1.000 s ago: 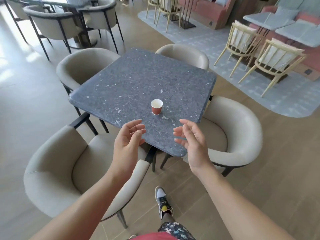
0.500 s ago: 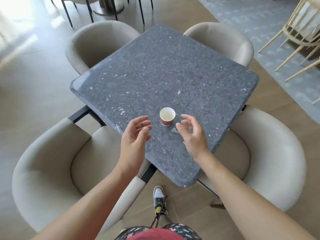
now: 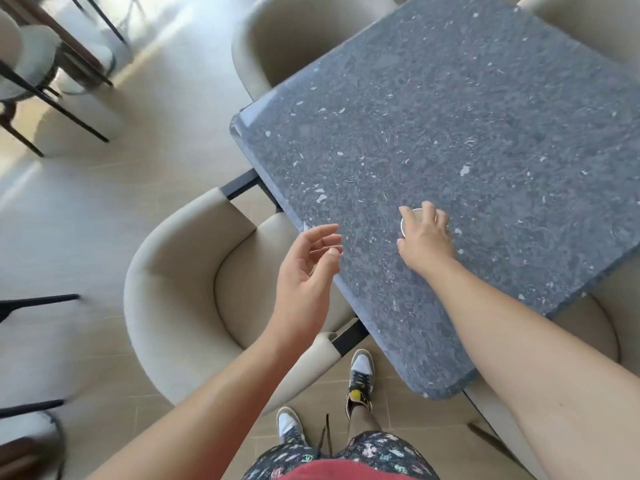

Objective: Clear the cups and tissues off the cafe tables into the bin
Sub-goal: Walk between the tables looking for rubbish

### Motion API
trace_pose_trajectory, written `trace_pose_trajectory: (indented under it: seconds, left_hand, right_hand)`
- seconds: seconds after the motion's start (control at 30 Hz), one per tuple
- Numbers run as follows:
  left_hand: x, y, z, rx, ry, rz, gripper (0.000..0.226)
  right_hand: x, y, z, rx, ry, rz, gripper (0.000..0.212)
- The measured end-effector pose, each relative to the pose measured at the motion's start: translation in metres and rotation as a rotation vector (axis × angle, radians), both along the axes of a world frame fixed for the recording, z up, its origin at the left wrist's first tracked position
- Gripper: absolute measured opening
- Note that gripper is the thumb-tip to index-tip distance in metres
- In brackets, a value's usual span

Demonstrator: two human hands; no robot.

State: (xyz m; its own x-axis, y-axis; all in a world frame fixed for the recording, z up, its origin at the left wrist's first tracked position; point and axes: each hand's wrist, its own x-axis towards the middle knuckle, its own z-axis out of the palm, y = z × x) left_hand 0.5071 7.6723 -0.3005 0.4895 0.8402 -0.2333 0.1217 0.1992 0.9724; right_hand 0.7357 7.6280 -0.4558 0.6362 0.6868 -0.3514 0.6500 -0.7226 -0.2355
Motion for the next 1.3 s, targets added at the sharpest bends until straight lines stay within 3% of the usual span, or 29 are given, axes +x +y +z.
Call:
trace_pose_trajectory:
  seconds: [0.2, 0.43, 0.57, 0.9, 1.13, 1.3]
  left_hand:
    - [-0.013, 0.011, 0.004, 0.038, 0.010, 0.041, 0.029]
    - [-0.034, 0.015, 0.019, 0.078, -0.058, 0.067, 0.027]
    - [-0.053, 0.009, 0.021, 0.084, -0.059, 0.108, 0.028]
    - [-0.199, 0.004, 0.037, 0.116, -0.048, 0.552, 0.029]
    - [-0.372, -0.040, 0.058, 0.179, -0.062, 0.987, 0.031]
    - [-0.516, -0.102, 0.064, 0.223, -0.078, 1.261, 0.023]
  right_hand:
    - [-0.017, 0.006, 0.023, 0.211, 0.062, 0.029, 0.067]
    - [-0.059, -0.037, 0.109, 0.738, 0.186, -0.071, 0.071]
    - [-0.083, -0.041, 0.132, 0.901, 0.195, -0.035, 0.073]
    - [-0.242, 0.041, 0.157, 0.936, 0.489, 0.413, 0.070]
    - [-0.437, 0.074, 0.181, 0.883, 0.793, 0.765, 0.085]
    - [-0.597, 0.057, 0.197, 0.813, 0.865, 0.971, 0.086]
